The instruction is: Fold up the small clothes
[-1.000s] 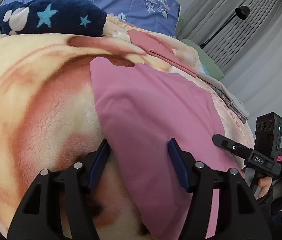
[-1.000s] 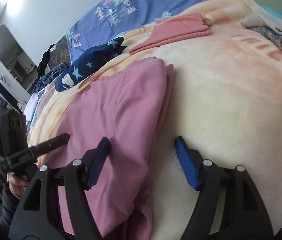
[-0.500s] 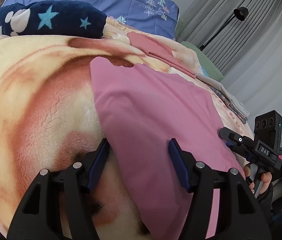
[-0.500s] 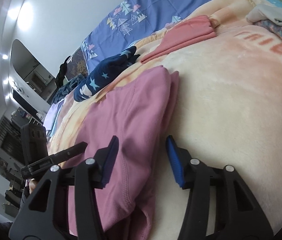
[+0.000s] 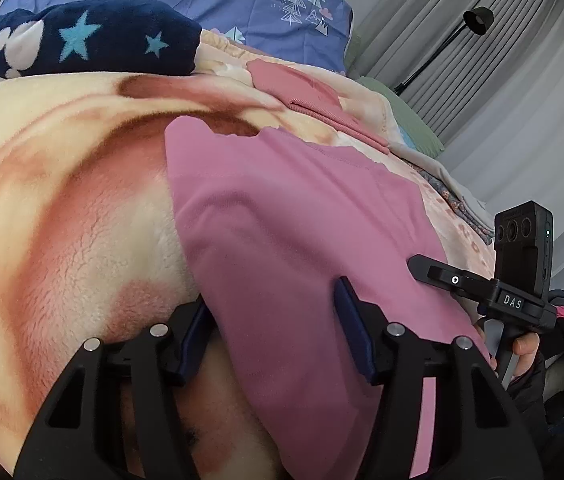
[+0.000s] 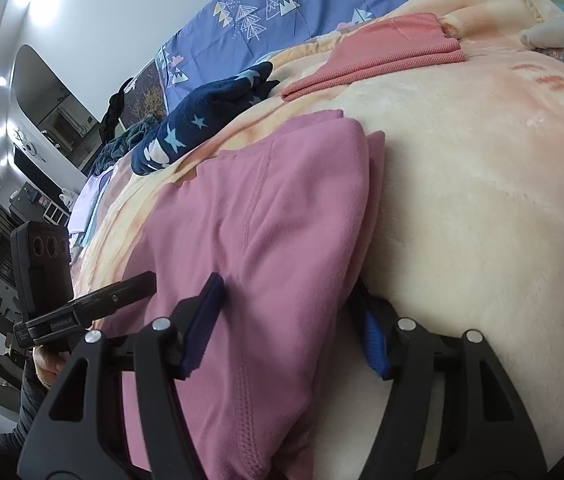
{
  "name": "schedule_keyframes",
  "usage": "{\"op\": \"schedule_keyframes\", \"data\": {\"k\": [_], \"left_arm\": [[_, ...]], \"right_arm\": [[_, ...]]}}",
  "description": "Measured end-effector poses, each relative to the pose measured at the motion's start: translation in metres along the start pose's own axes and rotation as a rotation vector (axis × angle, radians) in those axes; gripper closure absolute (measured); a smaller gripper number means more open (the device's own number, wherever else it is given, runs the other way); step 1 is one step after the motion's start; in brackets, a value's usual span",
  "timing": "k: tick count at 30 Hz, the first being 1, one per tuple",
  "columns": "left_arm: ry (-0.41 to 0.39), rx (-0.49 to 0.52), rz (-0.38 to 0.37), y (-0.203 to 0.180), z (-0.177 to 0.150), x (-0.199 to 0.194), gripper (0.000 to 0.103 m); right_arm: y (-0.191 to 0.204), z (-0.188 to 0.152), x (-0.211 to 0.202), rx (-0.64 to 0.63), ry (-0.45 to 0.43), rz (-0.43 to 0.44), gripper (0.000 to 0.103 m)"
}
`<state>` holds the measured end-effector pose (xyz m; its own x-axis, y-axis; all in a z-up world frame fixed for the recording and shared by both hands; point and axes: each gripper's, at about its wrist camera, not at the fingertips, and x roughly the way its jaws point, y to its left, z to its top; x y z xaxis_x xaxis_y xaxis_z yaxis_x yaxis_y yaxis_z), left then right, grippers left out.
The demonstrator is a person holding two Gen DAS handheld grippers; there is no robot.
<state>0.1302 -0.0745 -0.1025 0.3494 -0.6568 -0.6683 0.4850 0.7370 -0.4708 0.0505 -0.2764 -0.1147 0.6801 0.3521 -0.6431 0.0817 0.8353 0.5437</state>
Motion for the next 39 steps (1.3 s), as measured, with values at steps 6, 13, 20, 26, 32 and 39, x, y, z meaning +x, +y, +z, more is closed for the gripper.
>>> {"op": "schedule_keyframes", "data": {"k": [6,13,20,26,32,39], "left_arm": [[-0.011,-0.013,-0.015,0.003,-0.005,-0.009,0.051],[0.018,-0.007,-0.003,0.001,-0.002,-0.004,0.052],[0.012,0.025,0.014,-0.004,0.000,-0.002,0.059],[-0.018,0.101,0.082,-0.023,-0.001,-0.010,0.074],[-0.088,0.127,0.088,-0.040,0.003,-0.030,0.078],[-0.192,0.224,0.094,-0.081,0.016,-0.065,0.079]], "right_arm": [[-0.005,-0.006,-0.013,0.026,-0.039,0.060,0.044],[0.001,0.003,-0.003,0.005,-0.001,0.026,0.044],[0.015,0.007,0.004,-0.062,-0.002,-0.010,0.062],[0.020,0.008,0.004,-0.055,-0.005,0.058,0.081],[0.036,0.007,-0.023,-0.077,-0.082,0.067,0.083],[0.082,0.005,-0.075,-0.220,-0.269,-0.035,0.083]]}}
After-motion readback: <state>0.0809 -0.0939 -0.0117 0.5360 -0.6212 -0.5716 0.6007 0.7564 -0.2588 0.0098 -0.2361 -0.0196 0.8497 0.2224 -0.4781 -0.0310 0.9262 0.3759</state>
